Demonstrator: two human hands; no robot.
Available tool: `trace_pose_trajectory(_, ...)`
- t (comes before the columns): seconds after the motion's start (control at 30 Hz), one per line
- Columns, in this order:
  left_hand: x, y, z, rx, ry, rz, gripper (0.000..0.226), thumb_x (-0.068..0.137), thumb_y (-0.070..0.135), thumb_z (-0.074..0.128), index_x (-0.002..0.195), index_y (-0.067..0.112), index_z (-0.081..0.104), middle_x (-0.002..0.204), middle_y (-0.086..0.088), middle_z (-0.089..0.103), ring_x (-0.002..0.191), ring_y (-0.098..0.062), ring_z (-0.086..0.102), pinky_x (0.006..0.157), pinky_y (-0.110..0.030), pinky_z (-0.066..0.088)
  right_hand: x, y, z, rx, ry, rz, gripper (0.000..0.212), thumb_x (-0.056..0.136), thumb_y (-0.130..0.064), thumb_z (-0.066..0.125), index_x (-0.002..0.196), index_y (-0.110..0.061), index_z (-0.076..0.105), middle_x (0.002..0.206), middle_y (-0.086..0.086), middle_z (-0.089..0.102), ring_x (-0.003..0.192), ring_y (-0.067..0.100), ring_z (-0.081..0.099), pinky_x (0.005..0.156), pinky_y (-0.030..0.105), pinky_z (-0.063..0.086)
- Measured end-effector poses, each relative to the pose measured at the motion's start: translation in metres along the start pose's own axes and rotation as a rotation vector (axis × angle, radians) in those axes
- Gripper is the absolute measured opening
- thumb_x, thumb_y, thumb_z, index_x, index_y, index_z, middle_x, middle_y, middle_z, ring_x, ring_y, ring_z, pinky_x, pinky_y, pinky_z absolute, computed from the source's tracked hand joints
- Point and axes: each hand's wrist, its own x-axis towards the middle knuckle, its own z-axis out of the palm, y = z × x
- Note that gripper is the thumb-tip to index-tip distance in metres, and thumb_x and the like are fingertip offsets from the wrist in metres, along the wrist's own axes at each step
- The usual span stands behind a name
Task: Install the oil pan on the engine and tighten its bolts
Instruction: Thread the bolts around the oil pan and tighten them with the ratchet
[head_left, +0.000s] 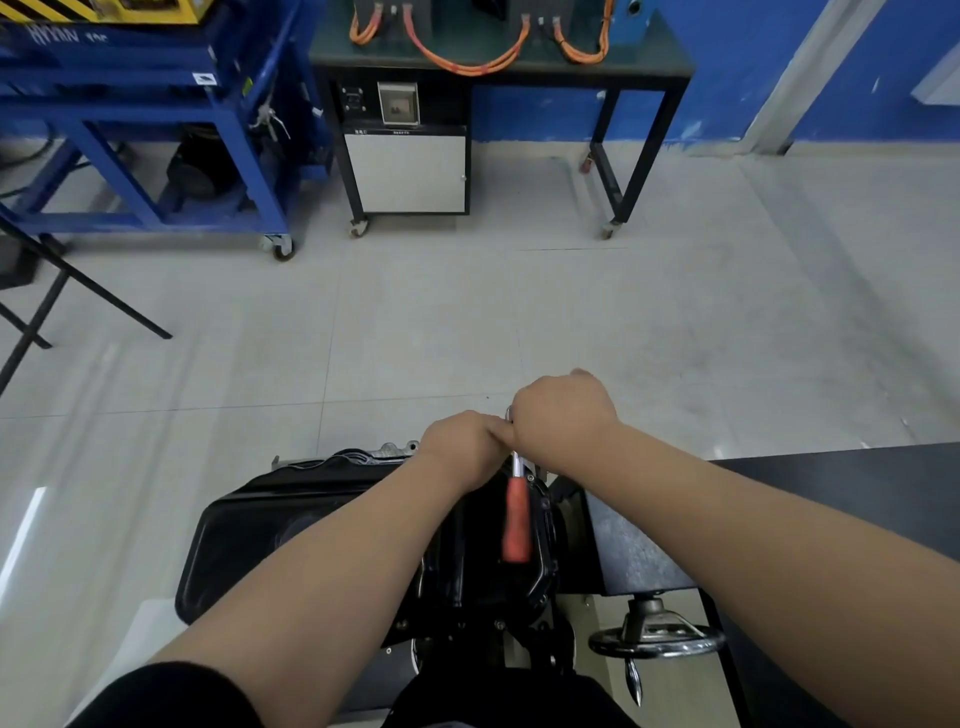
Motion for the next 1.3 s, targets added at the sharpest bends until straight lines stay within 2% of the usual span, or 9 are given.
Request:
trace_pose_trajectory(0.07,0.003,-0.001,-0.005,0.014,-0.044,0.038,0.031,0.089,0.031,0.037,0.094,0.02,0.066,0.106,-0.006,0.068,0.096,-0.028,0.061,0.072,-0.026,0.038,0.003,0.002,-0.004,0.02,-0.03,-0.025,0.044,0.094,-0.05,0.034,0.085,-0.019,0.064,0.073,-0.001,0.053,0.07,0.024,0.052,0.066,0.031,0.03)
trace_pose_trajectory(0.17,0.009,-0.002,-0.011,0.178,-0.084,0.173,0.034,0.092,0.033,0.036,0.093,0.012,0.062,0.1,-0.012,0.066,0.091,-0.03,0.061,0.067,-0.029,0.038,0.006,0.019,-0.01,-0.148,0.089,-0.397,0.025,0.09,-0.037,0.049,0.103,-0.019,0.06,0.102,0.002,0.056,0.094,0.023,0.055,0.076,0.034,0.037)
trace_pose_trajectory(0.23,0.011,-0.003,-0.015,0.22,-0.079,0.208,0.034,0.091,0.034,0.036,0.094,0.012,0.062,0.098,-0.012,0.066,0.088,-0.03,0.061,0.066,-0.03,0.039,0.009,0.026,-0.012,-0.175,0.141,-0.482,0.022,0.09,-0.031,0.051,0.106,-0.02,0.06,0.105,0.002,0.054,0.101,0.022,0.052,0.082,0.034,0.038)
trace_pose_trajectory(0.43,0.015,-0.009,-0.031,0.109,-0.162,0.121,0.031,0.087,0.036,0.036,0.061,0.022,0.044,0.072,0.001,0.053,0.068,-0.022,0.049,0.051,-0.025,0.03,0.016,0.02,-0.005,-0.097,0.048,-0.227,0.048,0.093,-0.056,0.034,0.064,-0.022,0.051,0.07,-0.001,0.056,0.066,0.023,0.052,0.064,0.031,0.035)
trace_pose_trajectory(0.63,0.016,-0.005,-0.026,0.225,-0.083,0.263,0.037,0.095,0.036,0.037,0.083,0.011,0.061,0.086,-0.012,0.065,0.079,-0.029,0.058,0.061,-0.031,0.039,0.019,0.03,-0.01,-0.178,0.134,-0.474,0.02,0.089,-0.024,0.054,0.107,-0.016,0.057,0.106,0.003,0.054,0.1,0.023,0.052,0.082,0.035,0.04)
trace_pose_trajectory(0.83,0.015,-0.01,-0.033,0.1,-0.067,0.161,0.021,0.085,0.03,0.041,0.065,0.023,0.043,0.075,0.0,0.057,0.072,-0.023,0.051,0.059,-0.026,0.035,0.014,0.013,-0.001,0.002,-0.001,-0.075,0.043,0.092,-0.053,0.033,0.07,-0.021,0.052,0.067,0.0,0.049,0.067,0.023,0.05,0.062,0.03,0.036)
trace_pose_trajectory(1.03,0.013,-0.007,-0.024,0.135,-0.025,0.27,0.029,0.092,0.032,0.042,0.076,0.011,0.055,0.08,-0.011,0.064,0.077,-0.031,0.06,0.054,-0.028,0.032,0.016,0.034,-0.005,-0.143,0.155,-0.46,0.02,0.09,-0.03,0.049,0.105,-0.018,0.055,0.105,0.002,0.054,0.093,0.023,0.055,0.08,0.035,0.04)
trace_pose_trajectory(1.17,0.011,-0.01,-0.026,0.112,-0.006,0.247,0.026,0.091,0.038,0.041,0.085,0.017,0.054,0.089,-0.009,0.066,0.08,-0.029,0.058,0.059,-0.028,0.035,0.009,0.021,0.006,-0.047,0.082,-0.168,0.044,0.093,-0.054,0.031,0.074,-0.023,0.056,0.075,0.001,0.056,0.067,0.023,0.049,0.062,0.03,0.034)
trace_pose_trajectory(1.3,0.009,-0.012,-0.025,0.148,-0.097,0.162,0.024,0.087,0.026,0.04,0.064,0.02,0.04,0.082,-0.006,0.062,0.07,-0.025,0.049,0.059,-0.027,0.036,0.01,0.002,0.006,0.068,0.047,-0.041,0.046,0.091,-0.054,0.035,0.061,-0.021,0.044,0.068,-0.001,0.049,0.064,0.023,0.048,0.049,0.026,0.027)
